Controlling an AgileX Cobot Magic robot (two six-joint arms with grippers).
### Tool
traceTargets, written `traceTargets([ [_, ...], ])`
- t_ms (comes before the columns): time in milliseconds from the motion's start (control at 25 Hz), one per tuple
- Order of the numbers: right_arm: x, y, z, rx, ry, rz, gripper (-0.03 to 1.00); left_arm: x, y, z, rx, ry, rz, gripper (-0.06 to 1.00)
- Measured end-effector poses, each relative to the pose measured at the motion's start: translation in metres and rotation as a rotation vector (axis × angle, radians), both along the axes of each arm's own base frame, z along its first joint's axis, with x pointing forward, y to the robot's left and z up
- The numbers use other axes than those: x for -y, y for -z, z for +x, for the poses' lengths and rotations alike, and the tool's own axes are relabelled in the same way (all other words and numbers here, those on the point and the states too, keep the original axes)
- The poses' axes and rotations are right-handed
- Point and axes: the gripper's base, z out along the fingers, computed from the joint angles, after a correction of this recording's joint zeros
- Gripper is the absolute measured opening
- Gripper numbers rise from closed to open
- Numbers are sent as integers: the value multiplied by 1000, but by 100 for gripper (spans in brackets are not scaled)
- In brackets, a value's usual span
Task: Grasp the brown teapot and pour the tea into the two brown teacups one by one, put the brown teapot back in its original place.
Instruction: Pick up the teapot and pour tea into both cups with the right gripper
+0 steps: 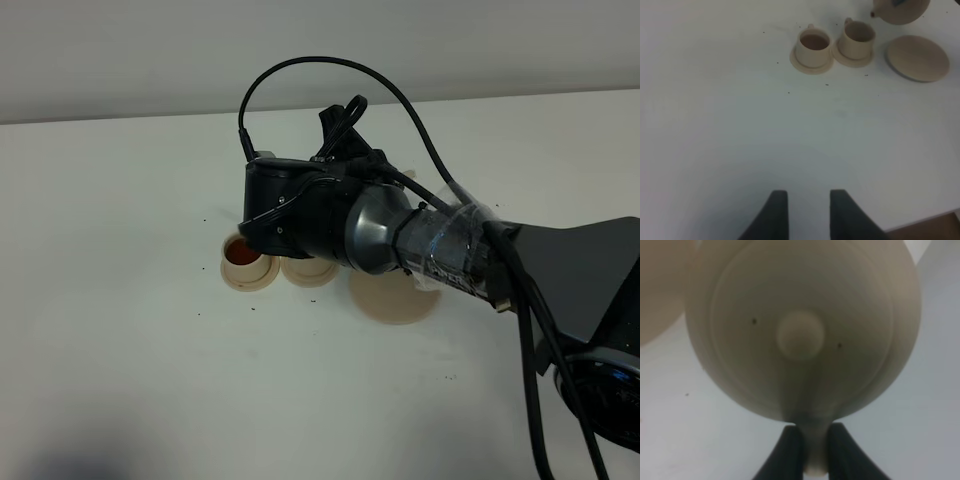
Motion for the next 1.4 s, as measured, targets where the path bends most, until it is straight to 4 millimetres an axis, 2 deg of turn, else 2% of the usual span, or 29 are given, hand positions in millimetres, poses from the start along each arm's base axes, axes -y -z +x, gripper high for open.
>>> traceTargets([
  [320, -3, 13, 1, -4, -9, -30, 11, 0, 0, 0, 0, 0, 0, 23],
  [1400, -12, 8, -5, 59, -70, -65, 11, 0, 0, 0, 0, -1, -1, 23],
])
